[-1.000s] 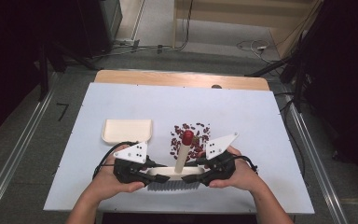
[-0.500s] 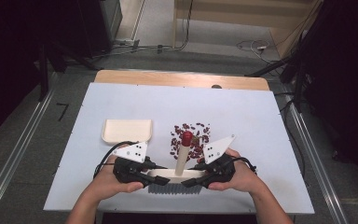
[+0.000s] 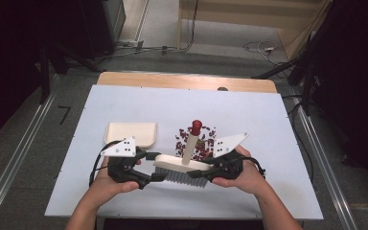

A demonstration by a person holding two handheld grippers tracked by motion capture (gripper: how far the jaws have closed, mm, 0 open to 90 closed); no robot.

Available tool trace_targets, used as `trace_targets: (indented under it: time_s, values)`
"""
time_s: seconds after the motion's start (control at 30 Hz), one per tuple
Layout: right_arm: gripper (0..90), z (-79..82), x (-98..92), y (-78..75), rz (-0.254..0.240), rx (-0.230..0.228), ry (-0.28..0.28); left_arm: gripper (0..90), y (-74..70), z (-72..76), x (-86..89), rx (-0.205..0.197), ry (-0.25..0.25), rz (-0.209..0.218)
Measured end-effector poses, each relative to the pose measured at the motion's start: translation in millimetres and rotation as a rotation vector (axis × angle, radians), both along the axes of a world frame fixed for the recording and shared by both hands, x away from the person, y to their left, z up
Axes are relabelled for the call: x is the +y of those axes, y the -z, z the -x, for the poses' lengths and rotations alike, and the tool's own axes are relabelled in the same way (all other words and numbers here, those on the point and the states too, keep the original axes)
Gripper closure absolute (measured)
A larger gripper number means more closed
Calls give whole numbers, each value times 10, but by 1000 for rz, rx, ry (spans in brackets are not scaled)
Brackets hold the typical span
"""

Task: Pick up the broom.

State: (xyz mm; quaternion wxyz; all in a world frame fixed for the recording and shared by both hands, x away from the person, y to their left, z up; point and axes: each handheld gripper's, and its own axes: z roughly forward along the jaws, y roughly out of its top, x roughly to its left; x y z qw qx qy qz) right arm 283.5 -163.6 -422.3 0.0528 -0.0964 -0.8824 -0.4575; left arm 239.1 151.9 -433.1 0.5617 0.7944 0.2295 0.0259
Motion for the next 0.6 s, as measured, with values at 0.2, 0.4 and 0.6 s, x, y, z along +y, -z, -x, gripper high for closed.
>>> trace_targets:
  time_s: [0.2, 0.4, 0.6]
  values:
    - [659, -103, -106, -31, -34, 4, 129, 61, 20, -21, 82, 5, -128, 24]
    - [659, -216, -252, -55, -69, -11, 334, 0, 25, -20, 168, 5, -183, 39]
    - [659, -330, -416, -55, -63, -41, 561, 0, 39, -2, 321, -15, -251, 71]
